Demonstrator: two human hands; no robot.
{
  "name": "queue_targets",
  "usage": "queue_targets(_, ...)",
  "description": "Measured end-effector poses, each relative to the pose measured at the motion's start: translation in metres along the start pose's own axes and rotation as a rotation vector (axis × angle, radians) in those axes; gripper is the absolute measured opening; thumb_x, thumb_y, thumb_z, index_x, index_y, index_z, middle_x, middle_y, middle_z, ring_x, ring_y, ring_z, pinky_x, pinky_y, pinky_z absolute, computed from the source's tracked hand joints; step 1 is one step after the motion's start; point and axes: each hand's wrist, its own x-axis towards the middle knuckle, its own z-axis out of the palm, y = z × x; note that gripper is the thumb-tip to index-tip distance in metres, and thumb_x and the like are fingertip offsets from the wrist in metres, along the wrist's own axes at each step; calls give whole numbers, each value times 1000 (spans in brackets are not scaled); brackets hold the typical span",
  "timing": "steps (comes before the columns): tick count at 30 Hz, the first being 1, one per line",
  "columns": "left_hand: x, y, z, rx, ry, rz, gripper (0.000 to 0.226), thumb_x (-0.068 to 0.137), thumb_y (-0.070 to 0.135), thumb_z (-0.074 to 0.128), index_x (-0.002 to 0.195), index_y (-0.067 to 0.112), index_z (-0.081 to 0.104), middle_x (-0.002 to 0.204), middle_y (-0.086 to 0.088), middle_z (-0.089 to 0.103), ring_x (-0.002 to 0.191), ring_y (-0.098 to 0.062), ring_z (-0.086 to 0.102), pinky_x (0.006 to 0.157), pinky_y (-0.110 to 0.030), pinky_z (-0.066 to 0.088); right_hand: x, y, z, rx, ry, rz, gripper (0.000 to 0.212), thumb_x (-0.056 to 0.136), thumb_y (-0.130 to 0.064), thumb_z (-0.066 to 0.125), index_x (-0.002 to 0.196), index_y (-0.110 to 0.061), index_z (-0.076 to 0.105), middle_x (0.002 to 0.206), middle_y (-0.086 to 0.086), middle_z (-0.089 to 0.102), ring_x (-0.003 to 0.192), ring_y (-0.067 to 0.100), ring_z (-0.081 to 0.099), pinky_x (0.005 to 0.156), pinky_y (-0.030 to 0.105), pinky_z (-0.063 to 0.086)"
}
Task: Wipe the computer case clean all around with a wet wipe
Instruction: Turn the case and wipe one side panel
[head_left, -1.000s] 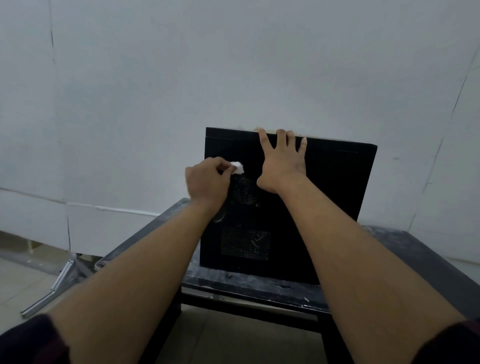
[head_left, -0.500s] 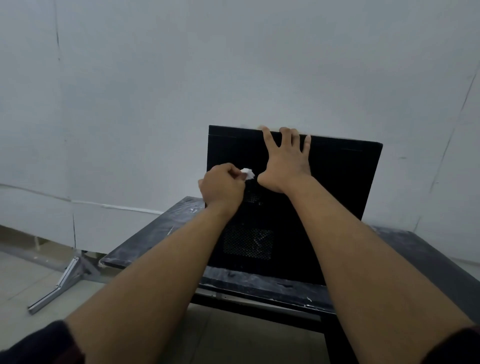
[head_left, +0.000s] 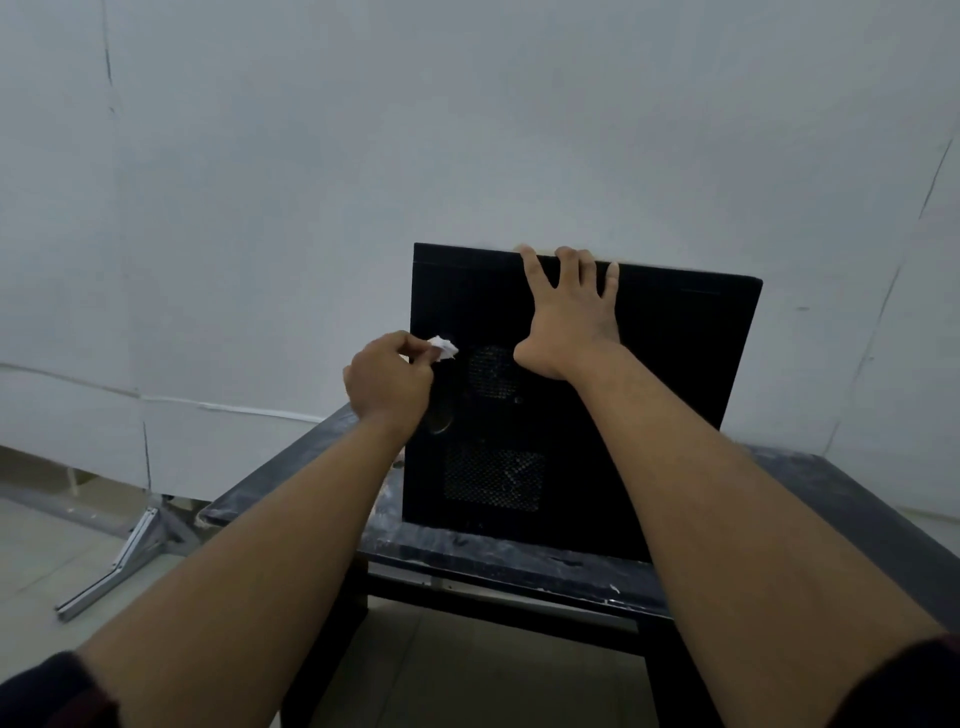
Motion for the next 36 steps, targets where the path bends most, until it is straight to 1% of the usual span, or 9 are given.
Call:
queue_targets(4,-28,-10,6,158,-121,83,10,91,29,76,82,33,73,78,20,66,82,-10,64,92,-36,38,0,1,2,-17,14,-5,120,75,-41,70,168,-32,-6,166,17,7,159,41,0,127,69,-5)
queue_targets(8,-31,-4,8,215,-106,144,12,91,23,75,81,29,73,79,16,68,84,-13,64,86,-35,27,1,1,3,-35,27,-6,122,74,-43,70,168,-31,-7,166,17,7,159,42,1,127,69,-3)
queue_targets(12,-2,16,7,147,-7,242,10,91,25,77,83,29,74,88,13,73,87,-13,62,85,-35,27,0,0,6,-56,35,-7,123,74,-43,70,168,-30,-8,165,17,6,158,42,2,127,70,-3)
queue_targets(16,9,21,10,74,-33,303,11,90,25,79,80,26,74,85,13,72,84,-13,65,89,-40,43,0,1,6,-49,43,-12,123,73,-42,71,168,-30,-7,165,18,8,158,43,2,127,70,-3)
queue_targets(18,-4,9,11,105,-72,316,12,90,21,78,80,24,74,85,12,72,82,-15,66,89,-41,44,-1,0,6,-55,41,-15,123,74,-42,70,168,-30,-8,165,18,7,158,43,2,127,70,-3)
queue_targets(21,-33,-22,15,216,-131,276,16,88,14,74,78,25,70,84,10,70,81,-19,65,86,-39,37,-1,1,6,-59,28,-11,122,75,-43,69,168,-30,-9,167,18,5,159,42,0,127,69,-4)
queue_targets(26,-69,-64,18,282,-153,148,12,91,20,75,82,27,71,87,10,69,86,-21,65,88,-42,40,-1,0,6,-81,31,-6,121,78,-46,68,168,-29,-10,169,19,4,160,43,-1,127,70,-3)
queue_targets(31,-48,-36,19,177,-17,173,11,93,18,75,85,25,70,89,9,69,86,-17,61,84,-34,28,-1,-1,8,-94,38,-2,123,77,-46,69,168,-28,-12,169,20,3,160,44,-1,127,70,-4)
queue_targets(36,-4,-12,13,82,150,230,9,94,22,74,86,25,70,89,14,68,84,-9,56,83,-33,27,-2,0,11,-90,49,-9,125,75,-45,69,168,-28,-11,168,20,3,159,44,-2,126,70,-4)
